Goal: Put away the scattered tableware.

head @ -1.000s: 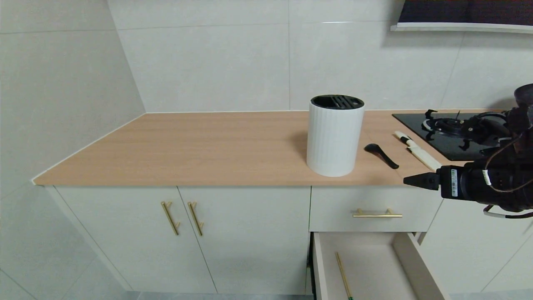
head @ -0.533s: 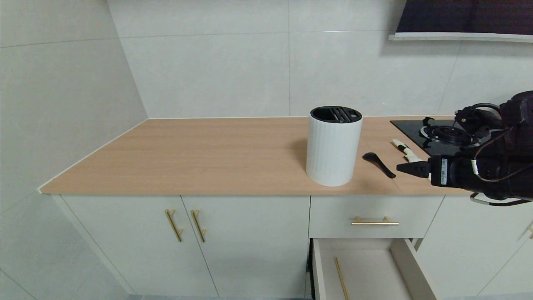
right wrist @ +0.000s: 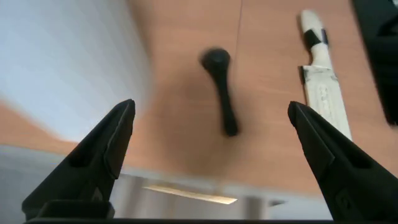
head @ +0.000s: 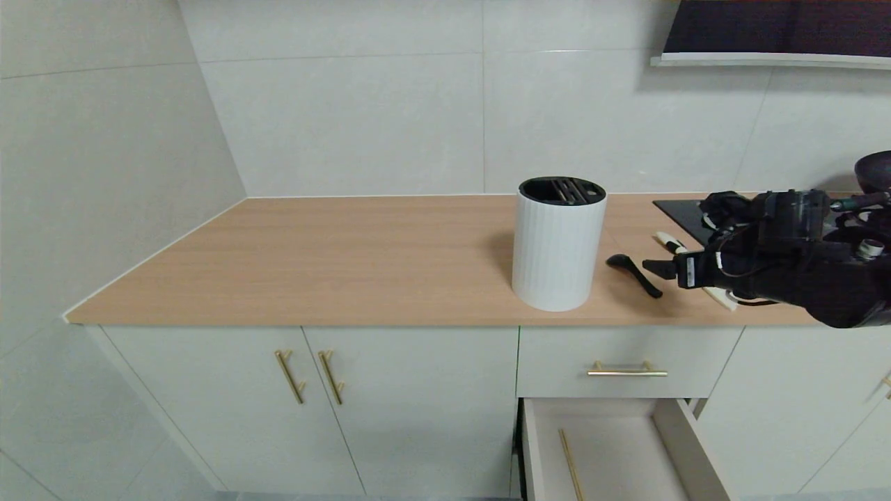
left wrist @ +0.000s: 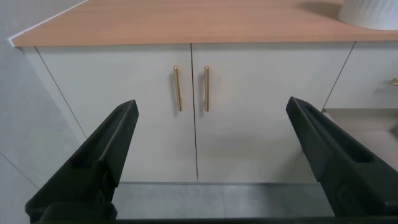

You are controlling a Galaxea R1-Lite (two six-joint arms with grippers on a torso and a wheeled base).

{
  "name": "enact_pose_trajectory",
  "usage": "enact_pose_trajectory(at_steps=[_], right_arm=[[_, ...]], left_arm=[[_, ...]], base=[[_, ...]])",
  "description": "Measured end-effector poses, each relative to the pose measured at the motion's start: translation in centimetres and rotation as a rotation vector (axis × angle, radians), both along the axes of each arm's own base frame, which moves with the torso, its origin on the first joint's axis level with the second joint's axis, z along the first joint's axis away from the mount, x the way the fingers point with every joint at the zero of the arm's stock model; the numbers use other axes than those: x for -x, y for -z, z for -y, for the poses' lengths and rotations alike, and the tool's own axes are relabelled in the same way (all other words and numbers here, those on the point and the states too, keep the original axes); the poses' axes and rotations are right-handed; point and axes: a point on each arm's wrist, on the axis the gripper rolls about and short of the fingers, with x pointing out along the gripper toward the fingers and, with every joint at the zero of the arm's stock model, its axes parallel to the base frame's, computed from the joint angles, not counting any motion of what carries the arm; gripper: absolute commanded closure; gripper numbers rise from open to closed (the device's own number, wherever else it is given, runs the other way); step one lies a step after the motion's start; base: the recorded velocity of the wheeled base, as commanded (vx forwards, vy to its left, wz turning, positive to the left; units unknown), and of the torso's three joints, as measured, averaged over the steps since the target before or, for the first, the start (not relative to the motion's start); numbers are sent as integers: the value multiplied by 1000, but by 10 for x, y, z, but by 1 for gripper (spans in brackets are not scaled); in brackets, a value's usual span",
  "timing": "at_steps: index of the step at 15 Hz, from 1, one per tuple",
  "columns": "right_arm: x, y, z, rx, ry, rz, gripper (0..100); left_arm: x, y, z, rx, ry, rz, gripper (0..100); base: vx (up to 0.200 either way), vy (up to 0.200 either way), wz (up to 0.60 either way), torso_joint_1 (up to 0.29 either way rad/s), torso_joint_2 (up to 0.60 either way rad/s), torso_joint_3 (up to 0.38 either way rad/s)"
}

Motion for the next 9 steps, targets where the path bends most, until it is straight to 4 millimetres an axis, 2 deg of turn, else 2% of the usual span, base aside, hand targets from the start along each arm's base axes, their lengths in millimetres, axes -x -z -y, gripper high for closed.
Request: enact_pose_trajectory(at_steps=[4, 9], right_arm=[[-25, 39, 6, 11, -7, -26, 0], [-39, 61, 4, 7, -8, -61, 0]], left_arm=[[0, 0, 0, 0, 0, 0, 0], [0, 0, 0, 0, 0, 0, 0]], base=[[0, 0, 0, 0, 0, 0], [0, 0, 0, 0, 0, 0]])
